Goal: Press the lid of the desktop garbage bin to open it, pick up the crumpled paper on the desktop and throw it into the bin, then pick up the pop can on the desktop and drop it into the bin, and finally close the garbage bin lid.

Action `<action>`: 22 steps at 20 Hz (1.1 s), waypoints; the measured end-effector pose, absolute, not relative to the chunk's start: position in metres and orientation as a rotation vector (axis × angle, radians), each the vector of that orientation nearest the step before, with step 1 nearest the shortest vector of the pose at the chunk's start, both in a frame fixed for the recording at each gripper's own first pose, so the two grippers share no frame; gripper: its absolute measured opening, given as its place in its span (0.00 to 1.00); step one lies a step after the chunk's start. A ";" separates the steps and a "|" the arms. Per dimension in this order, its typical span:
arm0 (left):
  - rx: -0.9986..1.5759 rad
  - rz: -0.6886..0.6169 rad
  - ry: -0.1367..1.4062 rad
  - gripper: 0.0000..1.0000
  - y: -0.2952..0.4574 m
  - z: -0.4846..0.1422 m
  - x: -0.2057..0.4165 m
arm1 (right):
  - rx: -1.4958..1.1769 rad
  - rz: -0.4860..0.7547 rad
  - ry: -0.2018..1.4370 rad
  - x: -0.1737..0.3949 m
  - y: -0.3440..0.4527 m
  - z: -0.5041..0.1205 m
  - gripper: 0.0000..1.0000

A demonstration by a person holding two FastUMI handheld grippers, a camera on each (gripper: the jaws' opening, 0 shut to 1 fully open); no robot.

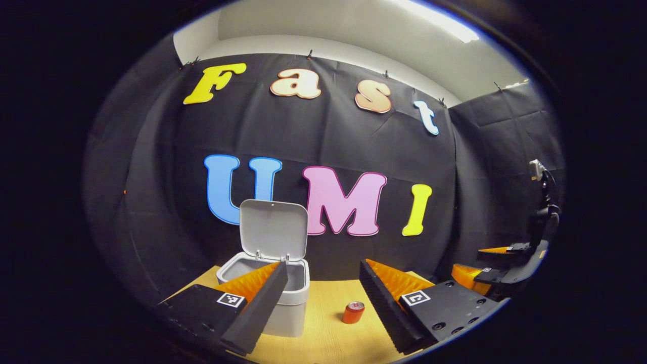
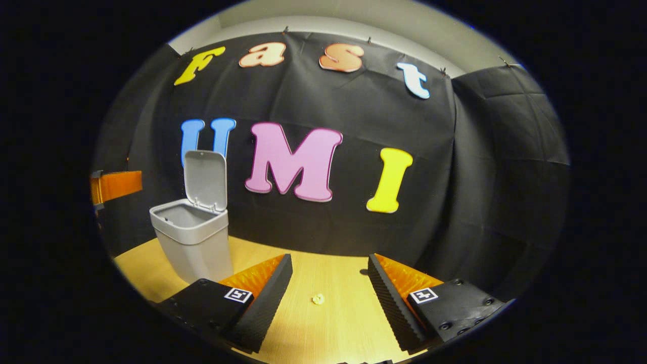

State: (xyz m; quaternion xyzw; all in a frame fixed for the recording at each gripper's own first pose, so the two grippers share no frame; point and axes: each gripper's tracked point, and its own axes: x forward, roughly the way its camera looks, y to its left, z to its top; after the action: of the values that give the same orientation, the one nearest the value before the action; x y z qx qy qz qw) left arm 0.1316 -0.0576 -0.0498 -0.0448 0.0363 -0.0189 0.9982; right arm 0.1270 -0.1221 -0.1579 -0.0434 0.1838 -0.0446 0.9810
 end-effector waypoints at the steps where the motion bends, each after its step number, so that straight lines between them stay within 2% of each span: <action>1: -0.099 -0.030 0.088 0.96 -0.055 -0.056 0.131 | -0.067 -0.073 0.406 0.134 -0.120 -0.171 0.96; 4: -0.044 0.028 0.097 0.96 -0.035 -0.061 0.128 | -0.044 -0.007 0.483 0.164 -0.115 -0.208 0.96; 9: -0.013 0.092 0.130 0.96 -0.011 -0.076 0.121 | -0.023 0.005 0.678 0.210 -0.135 -0.288 0.96; 13: -0.011 0.178 0.185 0.96 0.005 -0.097 0.113 | 0.025 0.036 0.875 0.223 -0.140 -0.365 0.97; 22: 0.023 0.328 0.270 0.96 0.005 -0.124 0.106 | 0.036 0.045 1.148 0.242 -0.152 -0.504 0.97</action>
State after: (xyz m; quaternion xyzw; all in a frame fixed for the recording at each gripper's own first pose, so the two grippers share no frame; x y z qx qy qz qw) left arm 0.1055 0.0045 -0.1245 0.0112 0.1342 0.1630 0.9774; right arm 0.2422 -0.1515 -0.5037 0.0172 0.5430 0.0211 0.8393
